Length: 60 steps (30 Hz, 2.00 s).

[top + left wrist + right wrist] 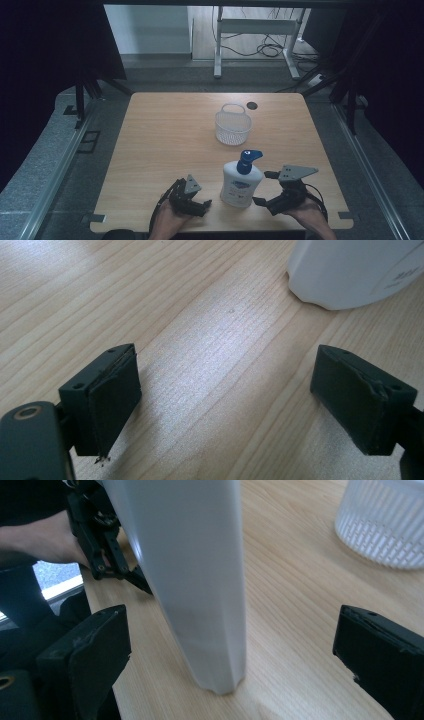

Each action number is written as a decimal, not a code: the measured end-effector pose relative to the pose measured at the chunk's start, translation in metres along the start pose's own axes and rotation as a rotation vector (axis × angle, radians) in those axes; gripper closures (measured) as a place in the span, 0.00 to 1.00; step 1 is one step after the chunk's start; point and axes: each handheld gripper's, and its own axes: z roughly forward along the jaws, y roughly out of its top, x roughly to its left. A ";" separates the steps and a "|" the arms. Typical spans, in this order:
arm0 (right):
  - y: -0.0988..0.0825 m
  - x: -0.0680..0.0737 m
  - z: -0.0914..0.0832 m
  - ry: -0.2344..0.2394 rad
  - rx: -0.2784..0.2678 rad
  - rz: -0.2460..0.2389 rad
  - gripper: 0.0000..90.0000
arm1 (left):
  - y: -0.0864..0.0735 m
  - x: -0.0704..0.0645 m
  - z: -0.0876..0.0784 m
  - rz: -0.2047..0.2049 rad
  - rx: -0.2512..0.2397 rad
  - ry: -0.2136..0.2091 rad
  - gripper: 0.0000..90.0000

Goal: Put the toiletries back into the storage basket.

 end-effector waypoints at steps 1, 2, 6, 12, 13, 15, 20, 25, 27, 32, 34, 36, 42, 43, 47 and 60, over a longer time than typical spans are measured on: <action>0.002 0.000 0.000 0.002 -0.001 -0.004 0.02 | 0.000 0.000 0.000 -0.001 -0.001 0.000 0.13; 0.004 0.001 0.000 0.005 -0.002 -0.010 0.03 | 0.000 0.000 0.000 -0.002 -0.002 0.000 0.13; 0.012 0.003 0.002 0.025 -0.013 -0.024 0.04 | 0.000 0.000 0.000 0.002 0.002 -0.001 0.13; 0.023 0.006 0.005 0.048 -0.020 -0.037 0.08 | 0.000 0.000 0.000 0.002 0.003 -0.001 0.13; 0.025 0.007 0.005 0.052 -0.021 -0.044 0.08 | 0.000 0.000 0.000 0.002 0.003 -0.001 0.13; 0.032 0.009 0.009 0.065 -0.019 -0.055 0.11 | 0.000 0.000 0.000 0.002 0.003 -0.001 0.13; 0.039 0.011 0.013 0.076 -0.019 -0.065 0.14 | 0.000 0.000 0.000 0.002 0.003 -0.001 0.13; 0.045 0.012 0.018 0.076 -0.018 -0.073 0.16 | 0.000 0.000 0.000 0.002 0.003 -0.001 0.13; 0.048 0.013 0.020 0.075 -0.018 -0.078 0.19 | 0.000 0.000 0.000 0.001 0.003 -0.001 0.13; 0.054 0.014 0.022 0.077 -0.021 -0.090 0.24 | 0.000 0.000 0.000 0.001 0.003 -0.001 0.13; 0.055 0.014 0.023 0.077 -0.019 -0.095 0.27 | 0.000 0.000 0.000 0.001 0.003 -0.001 0.13; 0.056 0.014 0.024 0.077 -0.019 -0.097 0.28 | 0.000 0.000 0.000 0.001 0.003 -0.001 0.13; 0.057 0.013 0.028 0.105 -0.013 -0.103 0.38 | 0.000 0.000 0.000 0.002 0.004 -0.001 0.13; 0.057 0.013 0.028 0.102 -0.012 -0.108 0.39 | 0.000 0.000 0.000 0.001 0.003 -0.001 0.13; 0.059 0.018 0.027 0.069 0.002 -0.135 0.41 | 0.000 0.000 0.000 0.002 0.003 -0.001 0.13; 0.069 0.016 0.025 0.031 -0.012 -0.107 0.42 | 0.000 0.000 0.000 0.004 0.005 -0.001 0.13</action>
